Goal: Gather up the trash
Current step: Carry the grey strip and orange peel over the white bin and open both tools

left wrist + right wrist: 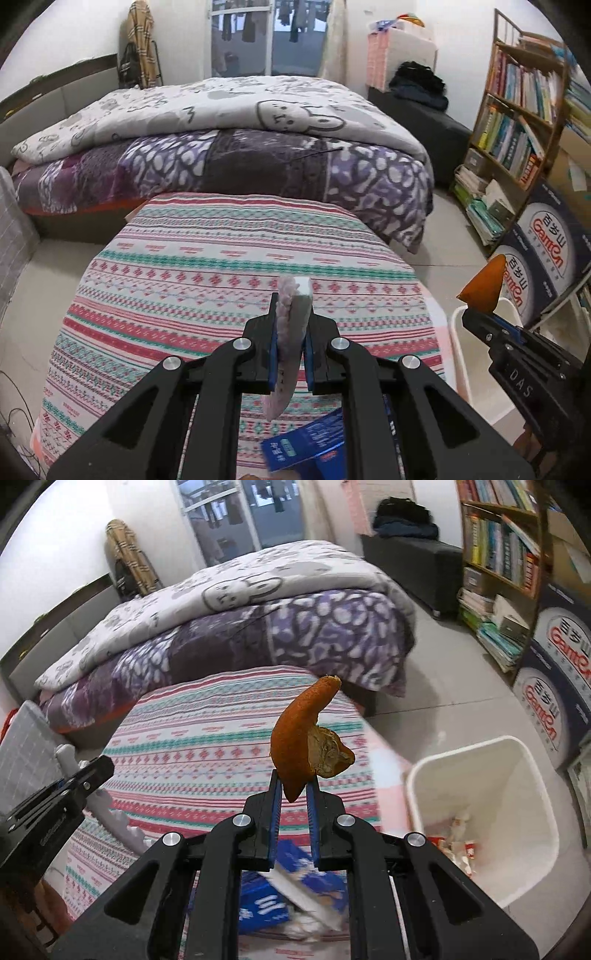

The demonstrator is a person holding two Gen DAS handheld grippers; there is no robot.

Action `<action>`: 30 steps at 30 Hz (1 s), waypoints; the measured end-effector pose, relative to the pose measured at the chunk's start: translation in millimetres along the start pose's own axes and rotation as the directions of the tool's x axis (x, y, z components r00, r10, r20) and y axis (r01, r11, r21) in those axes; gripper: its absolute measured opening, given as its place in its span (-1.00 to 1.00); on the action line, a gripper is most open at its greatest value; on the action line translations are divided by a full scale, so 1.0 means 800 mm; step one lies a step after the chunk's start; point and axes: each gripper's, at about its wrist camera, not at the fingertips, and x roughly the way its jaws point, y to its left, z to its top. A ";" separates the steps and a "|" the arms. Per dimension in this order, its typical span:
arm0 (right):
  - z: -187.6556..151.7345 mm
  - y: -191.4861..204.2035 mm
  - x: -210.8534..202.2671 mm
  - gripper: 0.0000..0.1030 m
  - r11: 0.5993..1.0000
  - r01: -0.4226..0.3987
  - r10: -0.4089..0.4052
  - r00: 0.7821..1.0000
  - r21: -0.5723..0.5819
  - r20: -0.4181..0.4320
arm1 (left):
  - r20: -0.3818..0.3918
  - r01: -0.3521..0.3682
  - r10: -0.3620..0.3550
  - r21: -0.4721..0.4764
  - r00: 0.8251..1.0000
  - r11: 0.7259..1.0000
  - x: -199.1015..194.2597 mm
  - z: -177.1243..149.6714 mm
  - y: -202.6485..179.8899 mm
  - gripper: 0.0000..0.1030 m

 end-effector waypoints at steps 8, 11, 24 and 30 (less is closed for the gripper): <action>0.006 -0.070 -0.013 -0.76 0.992 0.092 -0.091 0.996 0.087 -0.013 | 0.001 0.046 -0.046 0.047 0.999 0.998 0.001 0.000 -0.051 -0.80; 0.007 -0.101 -0.016 -0.76 0.983 0.125 -0.121 0.992 0.137 -0.035 | -0.003 0.068 -0.068 0.060 0.998 0.996 0.001 0.000 -0.072 -0.80; 0.006 -0.208 -0.064 0.05 0.927 0.223 -0.225 0.974 0.301 -0.028 | -0.027 0.161 -0.159 0.143 0.987 0.977 0.001 -0.012 -0.165 -0.80; 0.003 -0.249 -0.086 0.25 0.896 0.252 -0.263 0.965 0.364 -0.021 | -0.057 0.209 -0.202 0.179 0.978 0.961 0.004 -0.023 -0.210 -0.80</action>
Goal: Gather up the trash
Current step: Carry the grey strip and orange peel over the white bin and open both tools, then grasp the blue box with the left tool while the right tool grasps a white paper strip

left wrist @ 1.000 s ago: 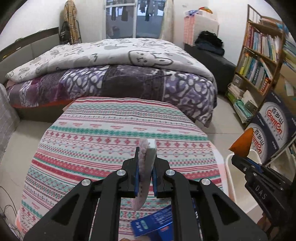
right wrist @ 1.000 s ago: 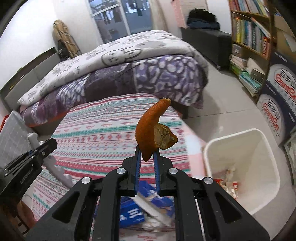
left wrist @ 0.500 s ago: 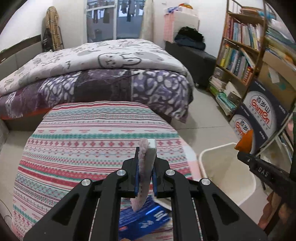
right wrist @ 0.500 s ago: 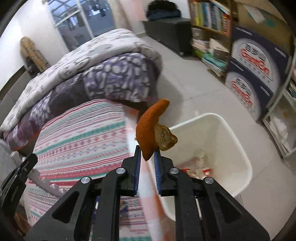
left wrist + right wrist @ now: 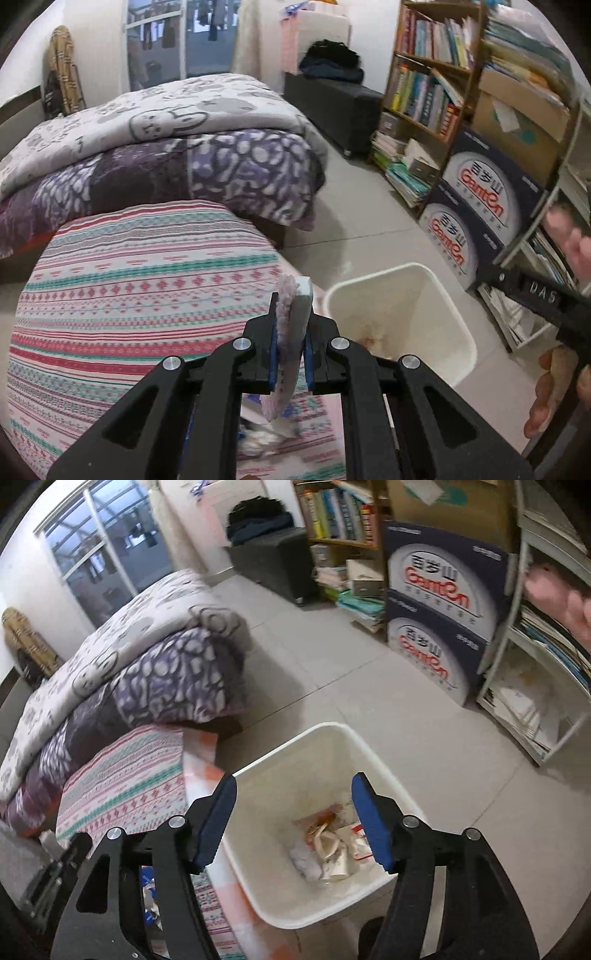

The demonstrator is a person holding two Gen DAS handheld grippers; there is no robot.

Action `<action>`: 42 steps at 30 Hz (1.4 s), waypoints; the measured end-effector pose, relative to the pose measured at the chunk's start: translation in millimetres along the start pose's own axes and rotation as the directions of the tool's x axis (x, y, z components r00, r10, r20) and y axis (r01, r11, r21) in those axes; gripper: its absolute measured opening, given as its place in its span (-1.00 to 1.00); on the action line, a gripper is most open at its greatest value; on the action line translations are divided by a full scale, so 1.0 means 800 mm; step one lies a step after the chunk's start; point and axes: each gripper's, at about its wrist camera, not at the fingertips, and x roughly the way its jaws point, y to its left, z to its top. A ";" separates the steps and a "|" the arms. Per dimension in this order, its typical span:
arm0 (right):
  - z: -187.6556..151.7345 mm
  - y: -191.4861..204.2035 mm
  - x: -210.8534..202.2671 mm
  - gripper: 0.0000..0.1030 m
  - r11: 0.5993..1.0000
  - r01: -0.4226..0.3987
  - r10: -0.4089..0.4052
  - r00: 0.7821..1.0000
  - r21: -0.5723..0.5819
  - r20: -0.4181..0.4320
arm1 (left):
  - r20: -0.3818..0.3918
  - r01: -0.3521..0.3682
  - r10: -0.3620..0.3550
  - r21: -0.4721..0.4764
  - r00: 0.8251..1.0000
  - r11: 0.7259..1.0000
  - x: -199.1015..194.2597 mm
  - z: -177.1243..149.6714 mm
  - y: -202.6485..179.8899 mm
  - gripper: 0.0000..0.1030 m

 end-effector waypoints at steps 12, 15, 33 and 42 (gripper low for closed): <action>0.031 -0.069 -0.025 0.62 0.988 0.066 -0.073 0.996 0.141 0.049 | -0.081 0.130 -0.127 0.030 0.989 0.991 0.040 -0.002 -0.092 -0.80; 0.035 -0.085 -0.027 0.62 0.982 0.065 -0.075 0.996 0.180 0.049 | -0.088 0.150 -0.147 0.028 0.985 0.988 0.047 -0.001 -0.108 -0.80; 0.034 -0.082 -0.027 0.85 0.979 0.099 -0.111 0.992 0.181 0.058 | -0.131 0.168 -0.159 0.058 0.978 0.984 0.052 -0.008 -0.107 0.29; 0.005 -0.003 -0.001 0.86 0.998 0.064 -0.064 0.998 0.019 -0.019 | -0.208 0.062 -0.013 0.232 0.978 0.971 0.038 -0.052 -0.035 0.36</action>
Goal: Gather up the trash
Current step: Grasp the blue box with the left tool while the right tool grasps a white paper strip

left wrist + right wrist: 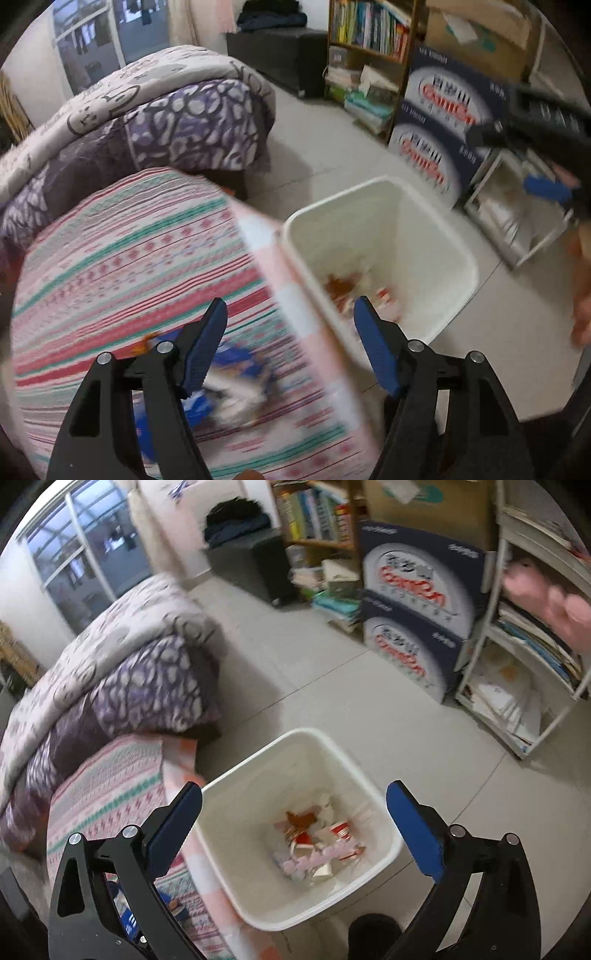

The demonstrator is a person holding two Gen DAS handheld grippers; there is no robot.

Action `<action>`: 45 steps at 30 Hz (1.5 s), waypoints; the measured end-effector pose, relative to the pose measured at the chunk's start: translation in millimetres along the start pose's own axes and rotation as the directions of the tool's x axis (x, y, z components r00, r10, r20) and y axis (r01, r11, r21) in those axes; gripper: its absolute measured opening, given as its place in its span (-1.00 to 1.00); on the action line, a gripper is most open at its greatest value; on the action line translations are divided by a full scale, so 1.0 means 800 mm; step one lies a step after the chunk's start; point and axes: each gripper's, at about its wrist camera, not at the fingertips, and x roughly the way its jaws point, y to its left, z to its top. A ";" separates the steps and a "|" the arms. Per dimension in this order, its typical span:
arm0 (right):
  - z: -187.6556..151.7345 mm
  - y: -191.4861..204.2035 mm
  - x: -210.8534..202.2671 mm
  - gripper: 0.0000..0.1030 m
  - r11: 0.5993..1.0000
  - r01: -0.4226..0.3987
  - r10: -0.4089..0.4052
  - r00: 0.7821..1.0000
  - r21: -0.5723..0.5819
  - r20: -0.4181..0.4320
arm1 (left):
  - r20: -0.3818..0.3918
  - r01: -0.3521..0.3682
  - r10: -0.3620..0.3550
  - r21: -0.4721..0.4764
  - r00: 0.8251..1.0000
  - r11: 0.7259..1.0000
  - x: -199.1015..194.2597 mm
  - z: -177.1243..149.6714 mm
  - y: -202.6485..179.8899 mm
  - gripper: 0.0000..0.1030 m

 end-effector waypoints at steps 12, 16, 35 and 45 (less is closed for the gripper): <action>-0.045 0.097 0.035 0.86 0.976 -0.063 0.036 0.991 -0.209 -0.132 | -0.221 0.034 0.011 0.202 0.975 0.979 0.007 -0.073 0.070 0.45; -0.062 0.120 0.042 0.86 0.953 -0.094 0.043 0.983 -0.288 -0.179 | -0.292 0.018 0.059 0.253 0.955 0.967 0.026 -0.099 0.087 0.45; -0.171 0.238 0.073 0.86 0.727 -0.290 0.039 0.923 -0.622 -0.384 | -0.186 -0.075 0.093 0.100 0.978 0.992 0.004 -0.123 0.175 -0.38; -0.206 0.269 0.105 0.21 0.678 -0.283 -0.031 0.911 -0.678 -0.411 | -0.072 -0.079 0.074 -0.075 0.995 0.994 -0.046 -0.118 0.229 -0.47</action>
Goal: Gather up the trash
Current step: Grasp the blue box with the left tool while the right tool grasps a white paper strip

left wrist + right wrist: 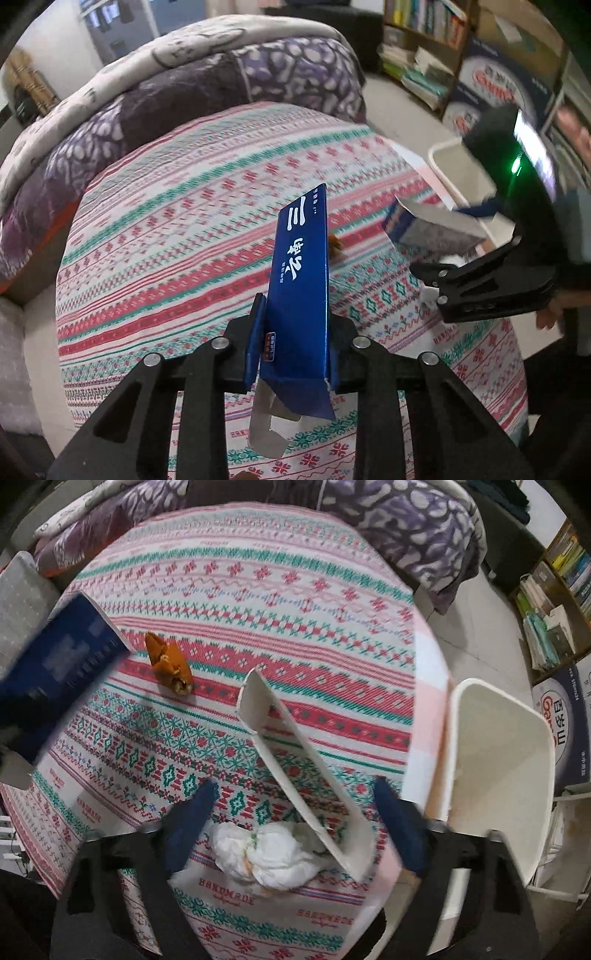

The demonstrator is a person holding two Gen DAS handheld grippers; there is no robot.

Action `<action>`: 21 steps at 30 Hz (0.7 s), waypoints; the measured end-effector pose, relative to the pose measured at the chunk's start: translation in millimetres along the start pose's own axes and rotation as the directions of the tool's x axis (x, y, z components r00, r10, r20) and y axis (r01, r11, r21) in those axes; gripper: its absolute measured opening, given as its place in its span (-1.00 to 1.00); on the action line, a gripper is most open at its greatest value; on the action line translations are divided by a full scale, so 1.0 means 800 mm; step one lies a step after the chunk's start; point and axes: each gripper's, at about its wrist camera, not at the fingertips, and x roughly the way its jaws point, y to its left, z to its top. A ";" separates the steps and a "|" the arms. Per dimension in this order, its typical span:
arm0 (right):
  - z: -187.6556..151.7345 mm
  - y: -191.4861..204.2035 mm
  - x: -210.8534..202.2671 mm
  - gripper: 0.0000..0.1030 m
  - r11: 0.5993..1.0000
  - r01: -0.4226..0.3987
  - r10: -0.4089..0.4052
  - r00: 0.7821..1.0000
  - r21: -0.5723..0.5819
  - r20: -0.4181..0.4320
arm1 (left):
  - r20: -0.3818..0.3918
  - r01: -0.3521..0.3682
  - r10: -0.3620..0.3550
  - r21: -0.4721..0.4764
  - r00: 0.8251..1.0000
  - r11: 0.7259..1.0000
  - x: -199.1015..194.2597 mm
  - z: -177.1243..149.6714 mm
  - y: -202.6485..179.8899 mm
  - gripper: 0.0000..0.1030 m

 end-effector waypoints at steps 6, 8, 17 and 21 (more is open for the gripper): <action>0.006 -0.005 0.007 -0.71 0.998 -0.016 0.016 1.000 0.054 0.005 | 0.006 -0.035 0.036 -0.090 0.999 0.995 0.004 -0.003 0.027 -0.47; 0.009 -0.005 0.002 -0.79 0.997 -0.022 0.019 0.999 0.068 0.036 | 0.012 -0.041 0.043 -0.132 0.999 0.990 0.005 -0.004 0.036 -0.47; 0.017 0.008 -0.065 -0.80 0.988 -0.083 0.046 0.961 0.129 0.272 | 0.091 -0.046 0.087 -0.385 0.992 0.922 -0.012 -0.003 0.068 -0.47; 0.019 0.016 -0.096 -0.80 0.985 -0.106 0.043 0.918 0.138 0.393 | 0.150 -0.070 0.147 -0.427 0.978 0.901 -0.030 0.004 0.064 -0.46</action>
